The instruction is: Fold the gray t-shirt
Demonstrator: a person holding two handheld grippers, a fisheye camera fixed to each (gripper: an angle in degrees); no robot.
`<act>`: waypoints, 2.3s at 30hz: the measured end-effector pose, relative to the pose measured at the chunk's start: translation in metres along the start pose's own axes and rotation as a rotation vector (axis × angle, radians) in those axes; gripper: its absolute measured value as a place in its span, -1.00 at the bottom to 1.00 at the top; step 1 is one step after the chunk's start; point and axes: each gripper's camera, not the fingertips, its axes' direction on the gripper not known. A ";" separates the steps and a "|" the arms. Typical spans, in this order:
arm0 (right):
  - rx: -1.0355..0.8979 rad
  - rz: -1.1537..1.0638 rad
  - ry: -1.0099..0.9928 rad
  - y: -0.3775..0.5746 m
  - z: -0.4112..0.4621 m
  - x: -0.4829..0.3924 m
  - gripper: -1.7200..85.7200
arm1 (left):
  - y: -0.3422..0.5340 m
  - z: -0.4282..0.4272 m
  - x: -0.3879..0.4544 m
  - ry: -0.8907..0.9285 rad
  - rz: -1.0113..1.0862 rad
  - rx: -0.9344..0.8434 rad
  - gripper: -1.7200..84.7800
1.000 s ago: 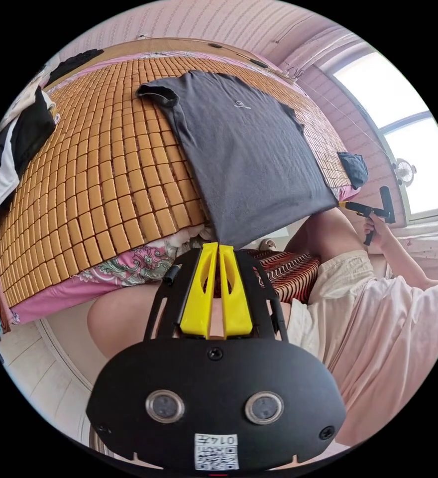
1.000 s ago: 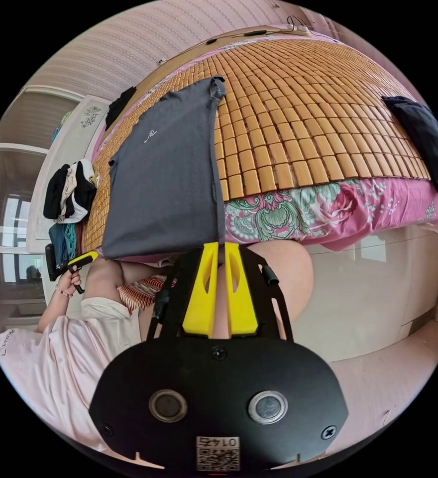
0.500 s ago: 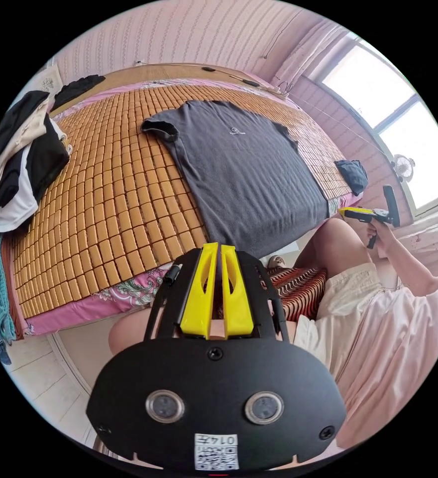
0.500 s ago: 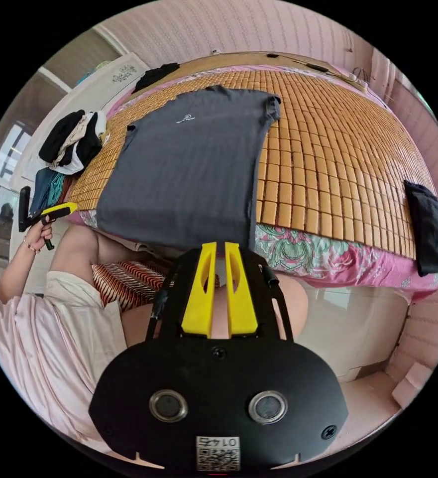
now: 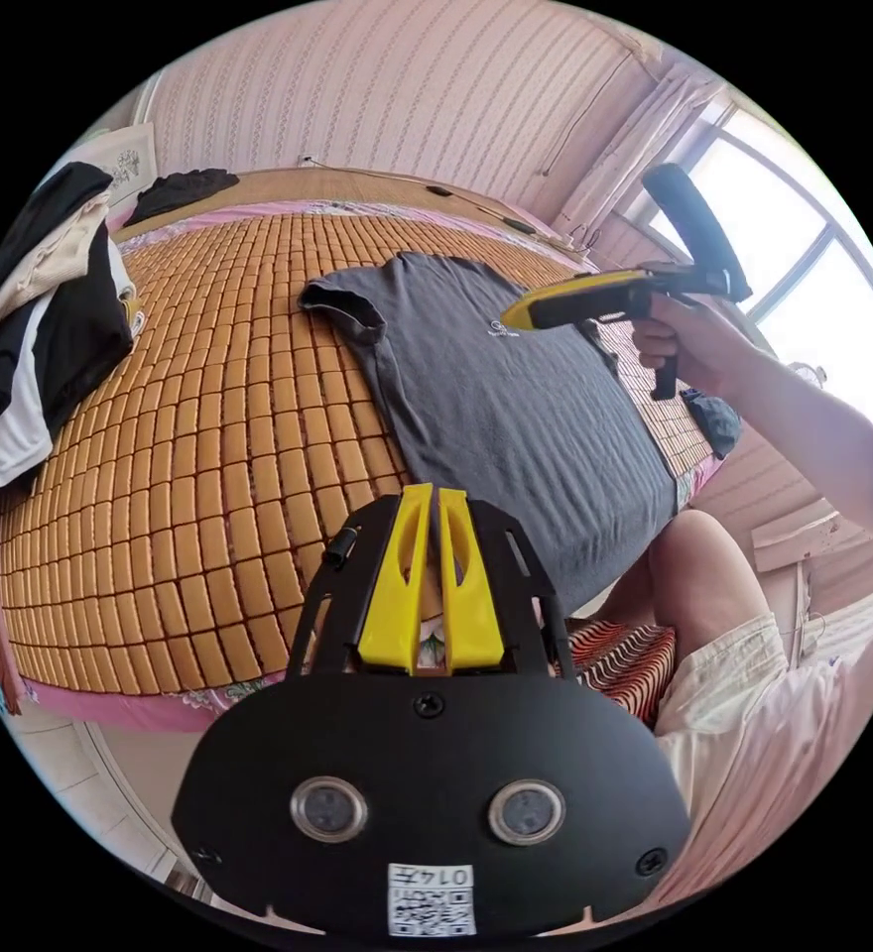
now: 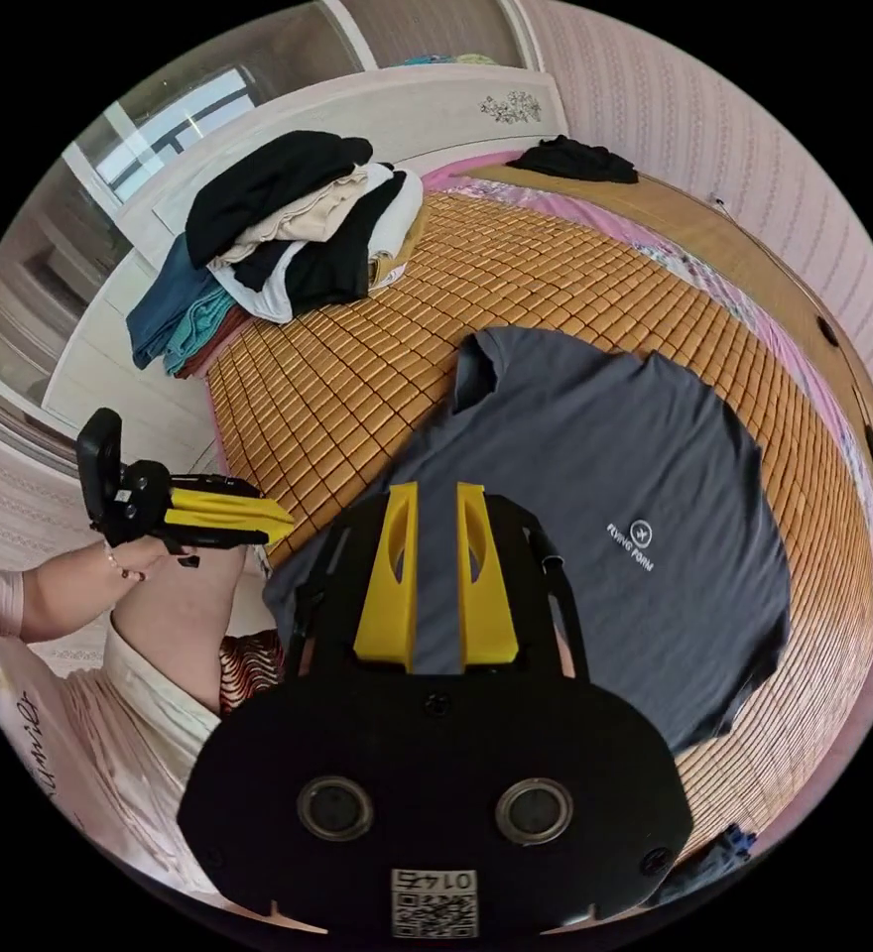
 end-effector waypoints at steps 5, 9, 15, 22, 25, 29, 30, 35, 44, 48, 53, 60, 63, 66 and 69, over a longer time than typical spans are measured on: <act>-0.042 -0.041 0.094 -0.095 0.038 -0.017 -0.76 | -0.039 0.014 -0.015 -0.026 -0.014 0.086 -0.97; -0.074 -0.040 0.206 -0.146 0.069 -0.021 -0.80 | -0.073 0.034 -0.037 0.012 -0.077 0.099 -0.96; -0.180 -0.004 0.220 -0.188 0.111 -0.005 -0.86 | -0.109 0.071 -0.057 0.003 -0.081 0.060 -0.84; -0.200 0.033 0.128 -0.202 0.127 0.005 -0.95 | -0.122 0.092 -0.070 -0.019 -0.104 0.014 -0.89; -0.184 0.066 0.052 -0.202 0.129 0.010 -0.96 | -0.117 0.093 -0.079 -0.039 -0.146 0.029 -0.90; -0.092 0.162 0.003 -0.185 0.112 0.017 -0.96 | -0.110 0.099 -0.092 0.023 -0.248 0.070 -0.89; -0.007 0.165 -0.013 -0.174 0.094 0.015 -0.96 | -0.109 0.097 -0.093 0.019 -0.270 0.084 -0.89; 0.203 0.135 -0.049 -0.090 0.025 0.009 -0.95 | -0.086 0.077 -0.087 -0.025 -0.258 0.127 -0.92; 0.127 0.388 0.227 0.174 -0.016 0.054 -0.91 | 0.008 0.021 -0.030 0.036 -0.107 0.187 -0.98; 0.140 0.621 0.288 0.284 -0.036 0.087 -0.86 | -0.009 0.044 0.011 0.110 -0.036 0.125 -0.98; 0.233 0.738 0.316 0.364 -0.047 0.127 -0.80 | -0.075 0.095 0.085 0.191 0.138 0.053 -0.98; 0.302 0.712 0.251 0.408 -0.034 0.191 -0.76 | -0.211 0.194 0.221 0.144 0.439 -0.044 -0.98; 0.344 0.741 0.159 0.427 -0.024 0.217 -0.76 | -0.269 0.243 0.268 0.120 0.491 -0.064 -0.98; 0.413 0.778 0.054 0.446 -0.019 0.238 -0.75 | -0.325 0.294 0.312 0.096 0.547 -0.081 -0.98; 0.409 0.762 0.022 0.453 -0.014 0.261 -0.75 | -0.377 0.351 0.353 0.077 0.581 -0.134 -0.98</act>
